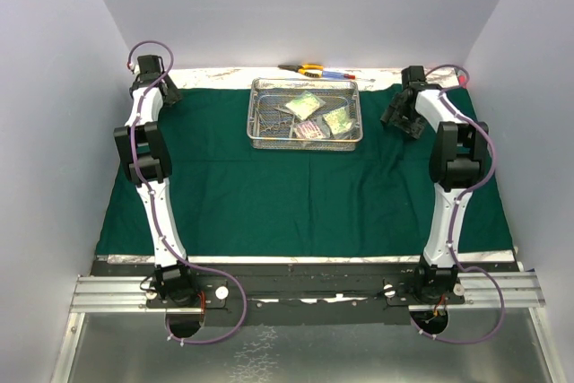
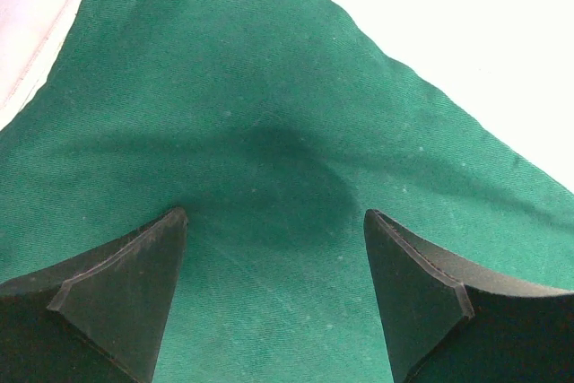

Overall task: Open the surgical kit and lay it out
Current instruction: Smooth out the surgical kit at the center of the board.

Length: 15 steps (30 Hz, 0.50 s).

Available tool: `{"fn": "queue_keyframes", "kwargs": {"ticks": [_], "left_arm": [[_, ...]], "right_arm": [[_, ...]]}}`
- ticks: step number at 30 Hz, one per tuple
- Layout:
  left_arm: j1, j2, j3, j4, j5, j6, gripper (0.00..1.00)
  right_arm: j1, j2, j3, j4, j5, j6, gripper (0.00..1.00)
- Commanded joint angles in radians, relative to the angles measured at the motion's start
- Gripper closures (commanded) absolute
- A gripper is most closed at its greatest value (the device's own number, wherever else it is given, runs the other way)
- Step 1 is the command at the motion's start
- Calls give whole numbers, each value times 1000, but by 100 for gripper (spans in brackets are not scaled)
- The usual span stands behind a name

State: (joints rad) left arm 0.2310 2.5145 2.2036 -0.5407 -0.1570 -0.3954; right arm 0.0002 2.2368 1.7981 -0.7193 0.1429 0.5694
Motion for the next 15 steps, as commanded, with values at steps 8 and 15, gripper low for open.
{"fn": "queue_keyframes", "kwargs": {"ticks": [8,15], "left_arm": [[28,82,-1,-93,11,21,18],[29,84,1,-93,30,26,18]], "right_arm": [[-63,-211,-143,-63,132,-15,14],[-140,-319,-395,8,111,47,31]]}}
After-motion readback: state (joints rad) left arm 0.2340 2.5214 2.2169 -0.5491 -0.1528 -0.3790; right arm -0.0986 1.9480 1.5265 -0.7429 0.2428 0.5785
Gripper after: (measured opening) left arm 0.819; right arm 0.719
